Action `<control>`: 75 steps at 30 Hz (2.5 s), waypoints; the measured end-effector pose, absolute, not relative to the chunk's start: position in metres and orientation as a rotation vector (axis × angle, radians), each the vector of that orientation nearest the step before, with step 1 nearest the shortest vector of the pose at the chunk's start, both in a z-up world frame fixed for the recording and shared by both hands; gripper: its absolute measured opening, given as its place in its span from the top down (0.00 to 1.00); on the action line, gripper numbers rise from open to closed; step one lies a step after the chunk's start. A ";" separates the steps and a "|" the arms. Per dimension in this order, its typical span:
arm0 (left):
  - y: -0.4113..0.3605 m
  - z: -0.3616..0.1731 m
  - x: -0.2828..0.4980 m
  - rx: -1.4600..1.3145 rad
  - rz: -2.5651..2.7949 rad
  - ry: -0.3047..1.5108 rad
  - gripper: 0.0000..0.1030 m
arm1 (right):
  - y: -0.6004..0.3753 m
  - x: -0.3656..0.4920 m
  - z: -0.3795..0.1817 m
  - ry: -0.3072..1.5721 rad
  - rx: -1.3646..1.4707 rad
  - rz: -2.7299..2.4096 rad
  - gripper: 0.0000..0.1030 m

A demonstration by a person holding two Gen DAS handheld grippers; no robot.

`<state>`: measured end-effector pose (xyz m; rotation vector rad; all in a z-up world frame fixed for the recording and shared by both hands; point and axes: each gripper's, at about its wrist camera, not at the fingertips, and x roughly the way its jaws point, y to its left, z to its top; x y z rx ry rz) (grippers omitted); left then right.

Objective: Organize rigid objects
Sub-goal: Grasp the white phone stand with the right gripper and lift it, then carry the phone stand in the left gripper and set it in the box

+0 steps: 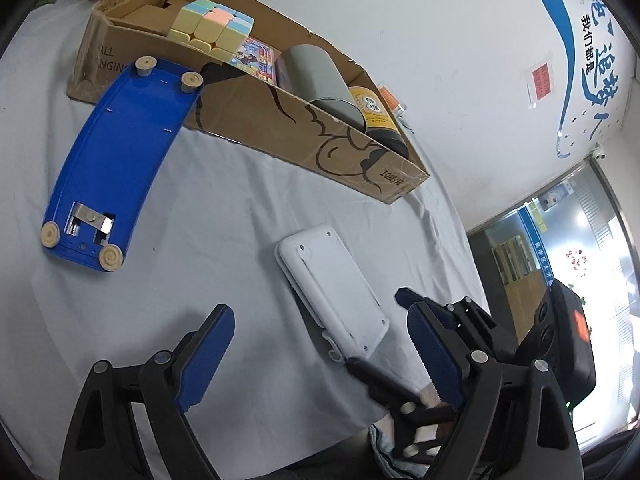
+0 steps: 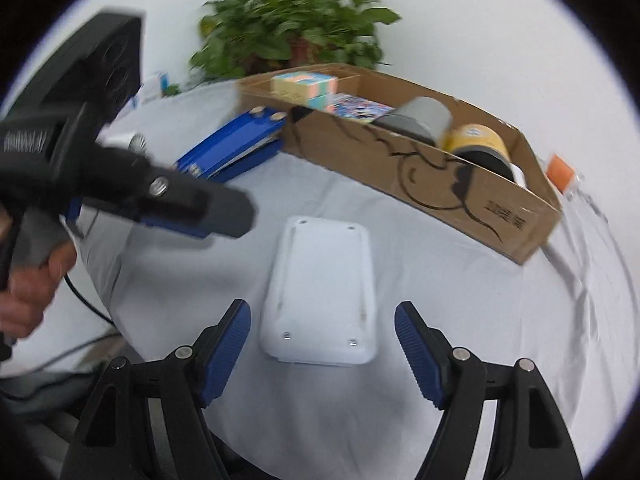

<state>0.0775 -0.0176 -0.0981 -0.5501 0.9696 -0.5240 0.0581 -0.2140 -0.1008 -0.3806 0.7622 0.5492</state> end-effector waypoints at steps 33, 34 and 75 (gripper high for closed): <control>-0.064 -0.105 0.143 -0.573 -0.630 1.084 0.39 | -0.254 0.120 -0.128 0.919 -0.160 0.287 0.30; -0.063 -0.105 0.142 -0.570 -0.632 1.084 0.39 | -0.254 0.114 -0.127 0.899 -0.156 0.275 0.34; 0.065 0.018 0.279 -0.375 -0.481 0.843 0.44 | -0.165 0.253 -0.037 0.930 0.215 0.484 0.30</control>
